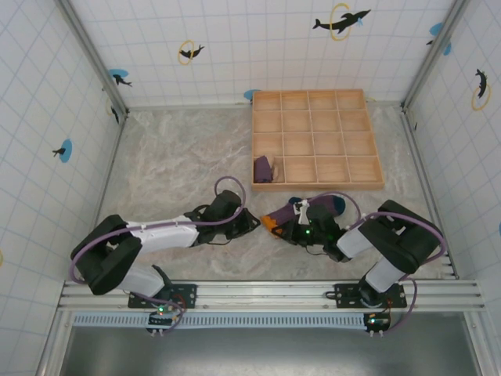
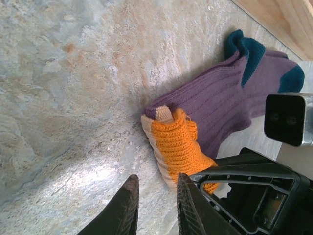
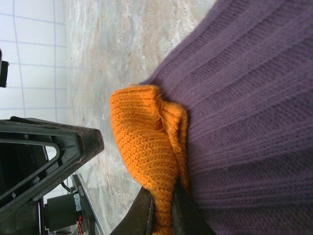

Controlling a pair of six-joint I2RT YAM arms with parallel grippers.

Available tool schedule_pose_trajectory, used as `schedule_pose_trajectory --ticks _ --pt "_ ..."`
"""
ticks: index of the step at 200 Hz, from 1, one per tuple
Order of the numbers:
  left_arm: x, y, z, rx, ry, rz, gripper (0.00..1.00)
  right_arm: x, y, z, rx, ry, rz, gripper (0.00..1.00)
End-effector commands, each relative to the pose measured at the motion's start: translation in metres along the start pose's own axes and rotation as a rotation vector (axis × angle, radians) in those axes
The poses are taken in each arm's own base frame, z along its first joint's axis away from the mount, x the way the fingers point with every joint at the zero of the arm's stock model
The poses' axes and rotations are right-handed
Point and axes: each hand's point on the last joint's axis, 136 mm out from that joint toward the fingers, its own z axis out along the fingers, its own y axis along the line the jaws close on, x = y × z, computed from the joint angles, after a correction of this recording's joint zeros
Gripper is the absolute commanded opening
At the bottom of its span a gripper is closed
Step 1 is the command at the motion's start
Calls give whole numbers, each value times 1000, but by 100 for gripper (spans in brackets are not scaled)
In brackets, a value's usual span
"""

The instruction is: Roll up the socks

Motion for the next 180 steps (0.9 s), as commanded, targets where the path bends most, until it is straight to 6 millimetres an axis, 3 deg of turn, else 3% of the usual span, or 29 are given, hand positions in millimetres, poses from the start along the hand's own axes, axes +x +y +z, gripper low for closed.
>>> schedule_pose_trajectory --ticks 1,68,114,180 --pt "1 -3 7 14 -2 38 25 3 -19 0 70 10 80 0" --pt "3 -1 23 29 4 44 26 2 -30 -9 60 -19 175 0" --pt "2 -7 33 55 0 60 40 7 -25 -11 4 1 219 0" --pt "10 0 49 51 37 30 37 5 -23 -13 -11 -7 220 0"
